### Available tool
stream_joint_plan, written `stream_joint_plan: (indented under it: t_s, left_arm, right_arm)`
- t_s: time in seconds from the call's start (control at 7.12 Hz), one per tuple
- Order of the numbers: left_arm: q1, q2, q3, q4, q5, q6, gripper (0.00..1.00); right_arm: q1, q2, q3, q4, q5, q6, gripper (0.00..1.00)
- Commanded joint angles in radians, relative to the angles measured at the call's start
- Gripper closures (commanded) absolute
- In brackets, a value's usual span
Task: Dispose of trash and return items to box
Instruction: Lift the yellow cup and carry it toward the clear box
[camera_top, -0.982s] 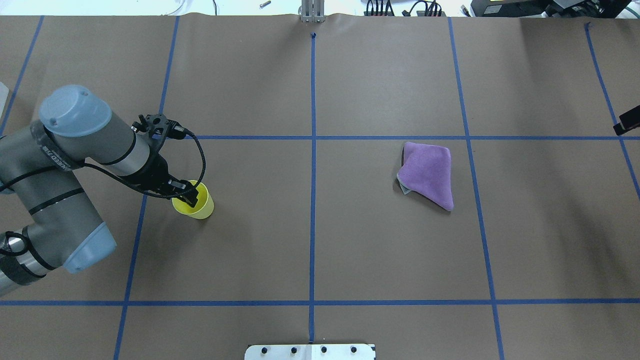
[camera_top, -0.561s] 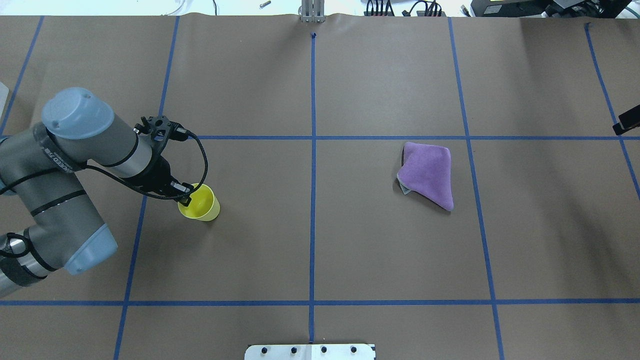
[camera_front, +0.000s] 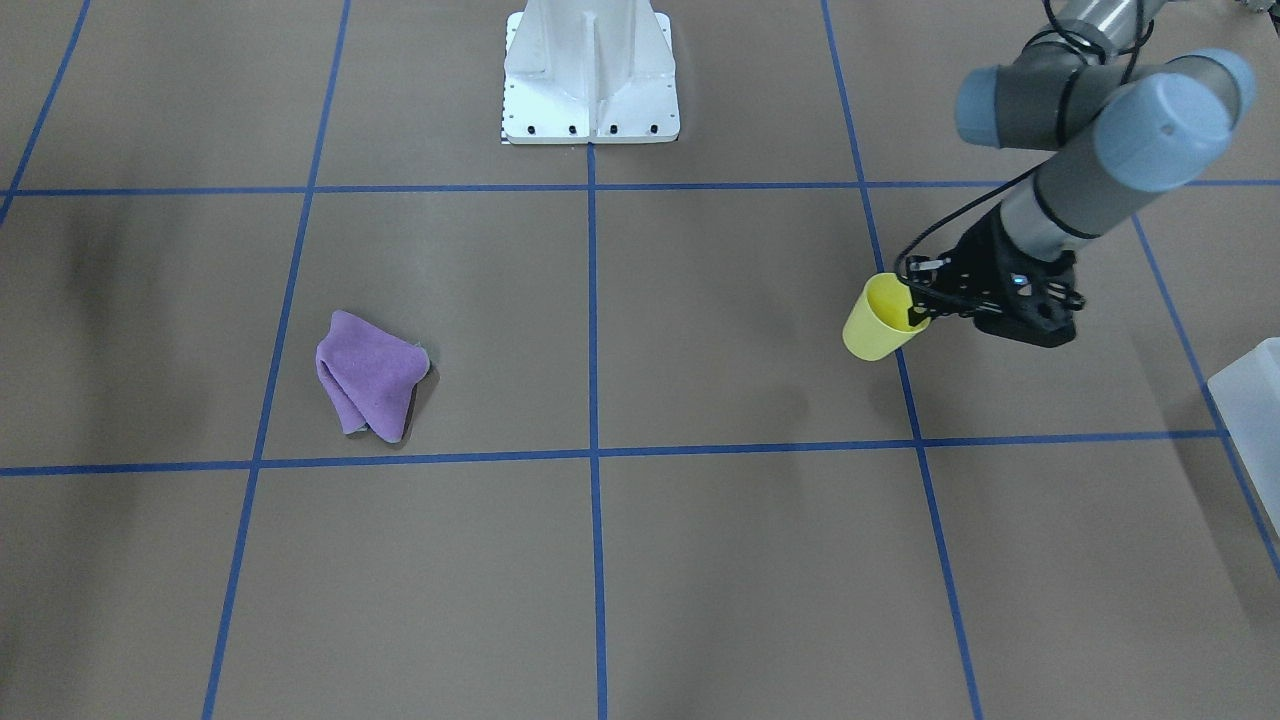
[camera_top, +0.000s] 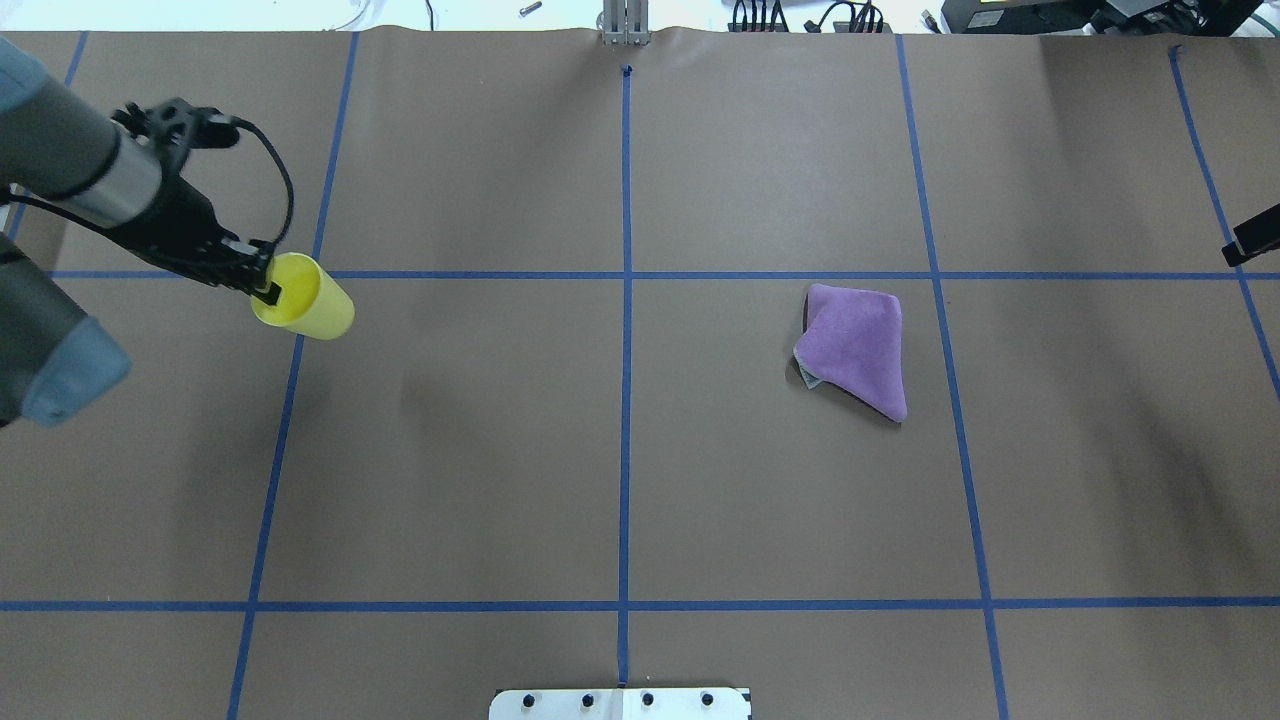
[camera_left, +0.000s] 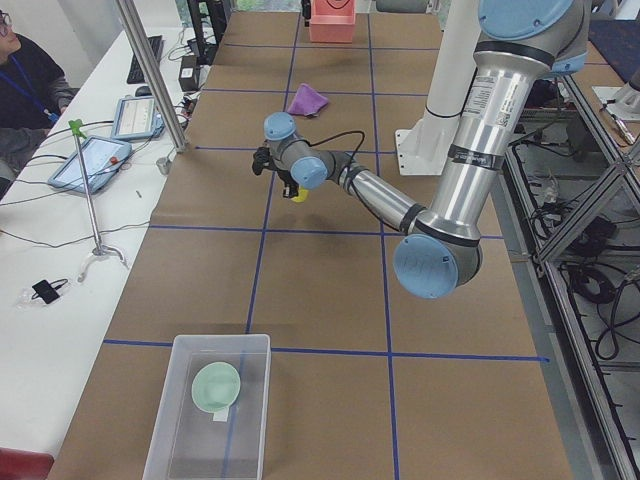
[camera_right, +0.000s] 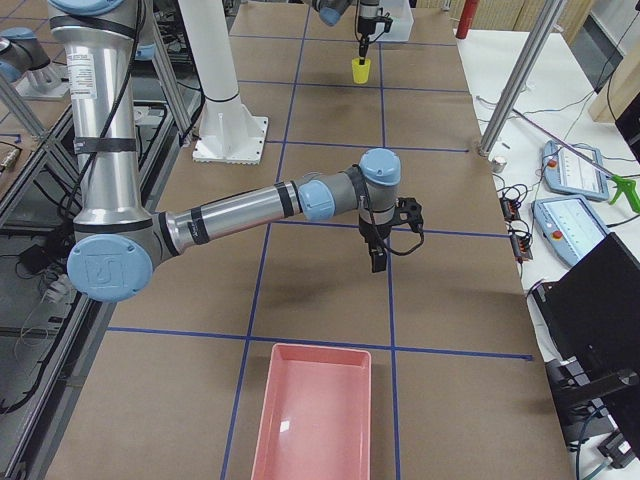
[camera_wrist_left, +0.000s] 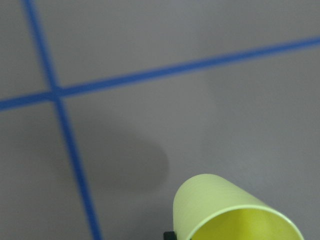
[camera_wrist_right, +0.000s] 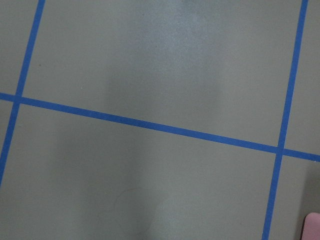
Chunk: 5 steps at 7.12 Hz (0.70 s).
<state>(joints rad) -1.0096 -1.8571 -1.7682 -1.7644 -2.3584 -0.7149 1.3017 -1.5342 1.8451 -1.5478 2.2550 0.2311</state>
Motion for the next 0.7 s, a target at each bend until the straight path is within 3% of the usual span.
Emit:
stream_joint_plan:
  t_s: [0.0, 0.14, 0.28, 0.56]
  left_arm:
    - [-0.271, 0.039, 0.038, 0.179, -0.039, 0.302, 1.00]
    - [-0.381, 0.036, 0.091, 0.254, -0.039, 0.451, 1.00]
    - [-0.485, 0.026, 0.213, 0.255, -0.039, 0.611, 1.00]
    - [-0.628, -0.094, 0.603, 0.215, -0.033, 0.893, 1.00]
  right_arm:
    - [-0.016, 0.014, 0.000, 0.000, 0.000, 0.013, 0.00]
    - [-0.018, 0.016, 0.002, 0.000, 0.001, 0.013, 0.00]
    - [-0.019, 0.019, 0.003, 0.000, 0.001, 0.014, 0.00]
    - [-0.021, 0.019, 0.002, 0.002, 0.000, 0.014, 0.00]
